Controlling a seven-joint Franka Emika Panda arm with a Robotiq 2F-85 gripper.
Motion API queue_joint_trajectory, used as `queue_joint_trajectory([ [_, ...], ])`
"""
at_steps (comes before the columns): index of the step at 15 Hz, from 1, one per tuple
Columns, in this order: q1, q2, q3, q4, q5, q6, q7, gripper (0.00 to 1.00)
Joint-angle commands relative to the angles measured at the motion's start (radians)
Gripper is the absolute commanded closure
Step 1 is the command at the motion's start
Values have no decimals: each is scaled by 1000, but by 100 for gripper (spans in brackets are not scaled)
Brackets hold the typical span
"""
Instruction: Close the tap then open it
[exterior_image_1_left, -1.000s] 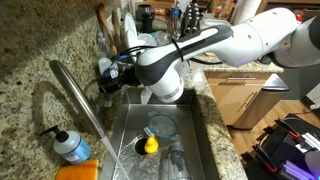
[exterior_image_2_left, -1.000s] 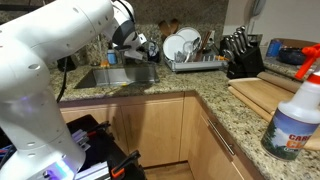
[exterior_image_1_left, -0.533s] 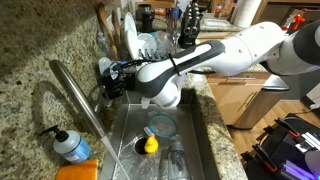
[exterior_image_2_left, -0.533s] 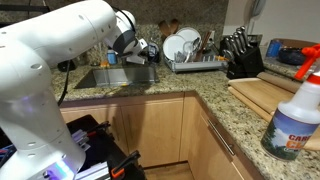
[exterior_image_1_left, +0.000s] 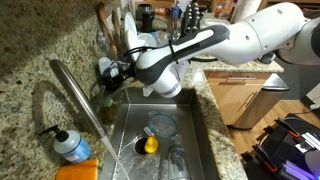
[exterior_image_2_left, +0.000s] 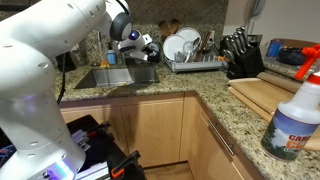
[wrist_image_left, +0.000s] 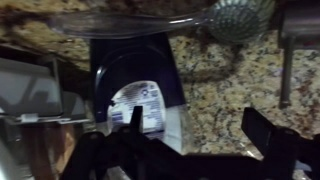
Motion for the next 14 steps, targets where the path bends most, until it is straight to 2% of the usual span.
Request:
queue_joint_trajectory([
  [1, 107, -147, -247, -118, 240, 0, 25, 0],
  [2, 59, -60, -135, -22, 138, 0, 1, 0],
  [4, 94, -97, -216, -52, 206, 0, 7, 0],
  [5, 85, -79, -193, -37, 186, -6, 20, 0],
  [10, 24, 22, -32, 55, 108, -144, 63, 0],
  [12, -17, 87, 79, 104, 42, -164, 24, 0],
  [14, -40, 123, 142, 113, -3, -182, 26, 0],
])
